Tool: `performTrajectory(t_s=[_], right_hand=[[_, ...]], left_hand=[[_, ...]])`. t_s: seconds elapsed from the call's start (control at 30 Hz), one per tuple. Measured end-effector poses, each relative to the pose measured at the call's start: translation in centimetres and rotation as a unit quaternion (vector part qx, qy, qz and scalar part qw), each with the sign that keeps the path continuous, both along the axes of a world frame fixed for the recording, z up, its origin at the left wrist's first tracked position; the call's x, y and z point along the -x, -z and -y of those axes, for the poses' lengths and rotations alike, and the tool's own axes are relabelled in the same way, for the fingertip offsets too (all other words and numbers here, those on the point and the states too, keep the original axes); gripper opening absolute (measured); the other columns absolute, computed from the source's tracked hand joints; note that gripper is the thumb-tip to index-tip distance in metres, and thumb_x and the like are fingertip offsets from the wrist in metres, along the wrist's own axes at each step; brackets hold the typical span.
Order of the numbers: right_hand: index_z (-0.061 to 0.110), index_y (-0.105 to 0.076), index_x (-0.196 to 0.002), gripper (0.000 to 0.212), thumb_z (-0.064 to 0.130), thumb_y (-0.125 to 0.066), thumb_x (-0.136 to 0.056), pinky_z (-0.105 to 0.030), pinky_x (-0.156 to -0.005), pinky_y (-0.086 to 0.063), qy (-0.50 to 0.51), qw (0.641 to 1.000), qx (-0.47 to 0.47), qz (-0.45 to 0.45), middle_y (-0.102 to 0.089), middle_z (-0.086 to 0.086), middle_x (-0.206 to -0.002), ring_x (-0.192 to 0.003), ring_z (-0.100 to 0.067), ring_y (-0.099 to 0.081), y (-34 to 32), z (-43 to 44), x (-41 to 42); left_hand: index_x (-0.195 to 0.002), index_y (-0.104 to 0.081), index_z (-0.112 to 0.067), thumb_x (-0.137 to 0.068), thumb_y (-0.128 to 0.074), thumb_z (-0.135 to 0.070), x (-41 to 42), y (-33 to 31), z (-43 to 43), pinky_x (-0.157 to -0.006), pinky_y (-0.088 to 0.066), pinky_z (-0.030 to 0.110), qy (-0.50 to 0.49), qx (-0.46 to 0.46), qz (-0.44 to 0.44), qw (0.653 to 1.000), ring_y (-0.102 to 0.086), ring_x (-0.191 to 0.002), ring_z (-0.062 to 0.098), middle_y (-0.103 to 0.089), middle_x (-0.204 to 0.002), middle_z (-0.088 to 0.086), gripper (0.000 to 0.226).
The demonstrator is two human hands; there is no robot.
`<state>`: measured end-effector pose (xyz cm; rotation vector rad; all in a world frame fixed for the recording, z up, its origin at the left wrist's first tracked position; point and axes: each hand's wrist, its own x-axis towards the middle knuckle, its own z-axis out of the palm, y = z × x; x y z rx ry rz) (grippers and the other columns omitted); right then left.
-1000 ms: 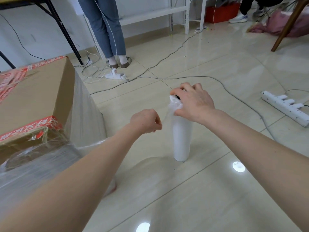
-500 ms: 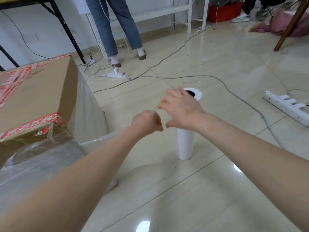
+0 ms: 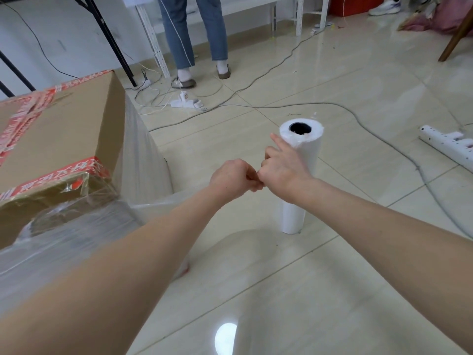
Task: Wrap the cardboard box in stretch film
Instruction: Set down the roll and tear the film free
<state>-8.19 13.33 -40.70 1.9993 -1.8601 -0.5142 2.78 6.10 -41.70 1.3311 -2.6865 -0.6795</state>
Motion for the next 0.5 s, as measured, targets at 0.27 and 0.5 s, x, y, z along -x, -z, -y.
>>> performTrajectory(t_s=[0.27, 0.5], right_hand=[[0.024, -0.068, -0.114, 0.034, 0.011, -0.043, -0.094, -0.038, -0.118, 0.005, -0.039, 0.996, 0.051, 0.061, -0.065, 0.001, -0.109, -0.122, -0.022, -0.040, 1.0, 0.0, 0.8], [0.032, -0.076, -0.076, 0.011, 0.023, -0.077, -0.070, -0.037, -0.112, -0.030, -0.069, 0.993, 0.084, 0.044, -0.067, 0.011, -0.068, -0.090, -0.018, -0.060, 1.9, -0.2, 1.1]], left_hand=[[-0.065, -0.068, -0.027, -0.080, -0.069, -0.021, -0.2, 0.8, 1.2, -0.056, -0.043, 0.021, -0.043, -0.050, -0.063, 0.996, -0.053, -0.060, 0.008, -0.065, -0.063, -0.014, 0.016], [-0.073, -0.072, -0.020, -0.080, -0.067, -0.017, -2.3, 1.8, 3.1, -0.053, -0.039, 0.020, -0.111, -0.057, -0.098, 0.987, -0.052, -0.058, 0.006, -0.066, -0.066, -0.012, 0.009]])
